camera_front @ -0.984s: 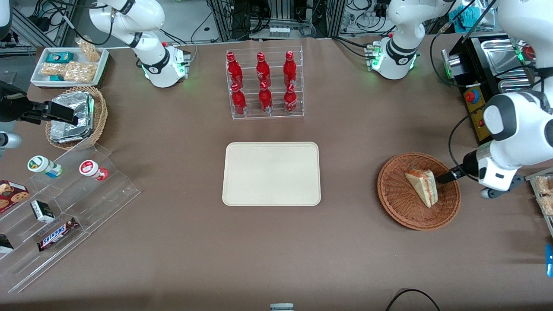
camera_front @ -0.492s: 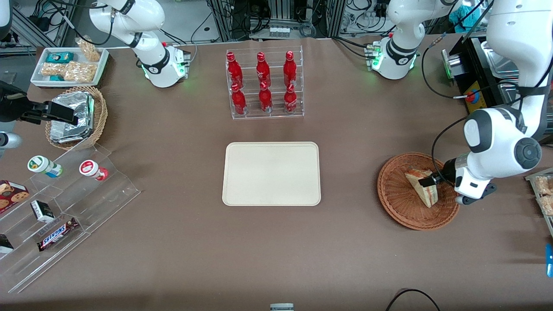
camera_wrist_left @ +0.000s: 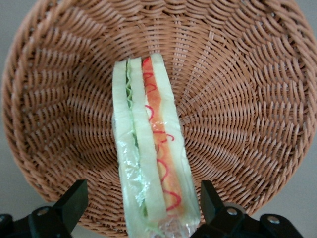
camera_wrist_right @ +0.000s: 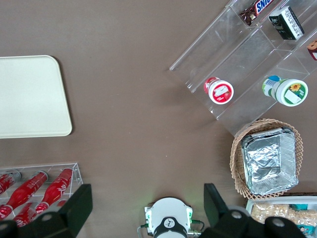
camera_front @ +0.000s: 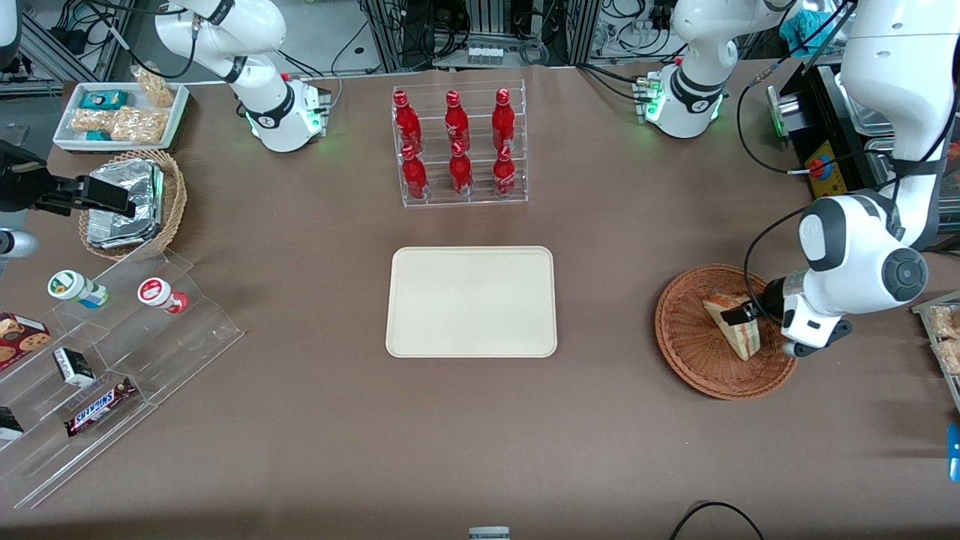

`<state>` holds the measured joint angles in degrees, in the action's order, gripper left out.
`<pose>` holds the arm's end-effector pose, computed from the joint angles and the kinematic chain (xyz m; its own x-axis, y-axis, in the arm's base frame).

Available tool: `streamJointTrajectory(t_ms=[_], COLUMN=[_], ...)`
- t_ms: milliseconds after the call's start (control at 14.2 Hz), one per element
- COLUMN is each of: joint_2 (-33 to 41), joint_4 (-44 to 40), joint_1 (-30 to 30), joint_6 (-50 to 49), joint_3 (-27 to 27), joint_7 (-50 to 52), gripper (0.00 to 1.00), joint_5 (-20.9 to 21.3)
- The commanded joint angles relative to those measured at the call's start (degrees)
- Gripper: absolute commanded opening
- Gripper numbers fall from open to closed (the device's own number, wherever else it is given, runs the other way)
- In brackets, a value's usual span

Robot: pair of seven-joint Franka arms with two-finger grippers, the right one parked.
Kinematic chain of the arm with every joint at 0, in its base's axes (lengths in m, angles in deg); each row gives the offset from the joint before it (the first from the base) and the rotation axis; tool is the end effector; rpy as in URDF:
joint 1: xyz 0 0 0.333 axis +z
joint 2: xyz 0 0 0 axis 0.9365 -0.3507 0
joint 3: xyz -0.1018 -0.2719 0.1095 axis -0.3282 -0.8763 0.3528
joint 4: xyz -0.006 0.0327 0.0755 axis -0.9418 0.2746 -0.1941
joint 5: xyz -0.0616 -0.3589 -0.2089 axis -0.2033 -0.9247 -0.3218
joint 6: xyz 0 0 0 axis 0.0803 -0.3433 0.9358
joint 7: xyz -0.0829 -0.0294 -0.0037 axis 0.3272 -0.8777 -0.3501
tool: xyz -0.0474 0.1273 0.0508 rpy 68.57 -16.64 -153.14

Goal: Place sandwich from basket to tray
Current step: 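Lower the left gripper and close it on the sandwich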

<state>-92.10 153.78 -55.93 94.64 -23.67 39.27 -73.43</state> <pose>0.6008 0.0128 0.1930 0.8960 0.3891 -0.2139 0.4098 -0.9101 0.0608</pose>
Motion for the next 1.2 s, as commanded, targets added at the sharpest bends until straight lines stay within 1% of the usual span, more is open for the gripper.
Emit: streamJointTrajectory(t_ms=[0, 70, 141, 211, 281, 352, 422, 633, 1125], joint_2=[-1.6, -1.6, -1.6, -1.6, -1.5, -1.5, -1.3, -1.1, -0.8], joint_4=[-1.0, -1.1, -1.1, -1.1, -1.1, -1.1, -1.1, -1.4, -5.1], joint_1=[-0.6, -0.6, -0.6, -0.6, -0.6, -0.6, -0.6, -0.6, -0.6], joint_6=[0.8, 0.8, 0.8, 0.7, 0.7, 0.7, 0.6, 0.3, -2.5], joint_3=[0.1, 0.1, 0.1, 0.1, 0.1, 0.1, 0.1, 0.1, 0.0], joint_7=[1.0, 1.0, 1.0, 1.0, 1.0, 0.9, 0.9, 0.8, 0.7], gripper=[1.00, 1.00, 0.88, 0.71, 0.58, 0.49, 0.42, 0.34, 0.25], joint_5=[-0.5, -0.5, -0.5, -0.5, -0.5, -0.2, -0.2, -0.2, 0.1])
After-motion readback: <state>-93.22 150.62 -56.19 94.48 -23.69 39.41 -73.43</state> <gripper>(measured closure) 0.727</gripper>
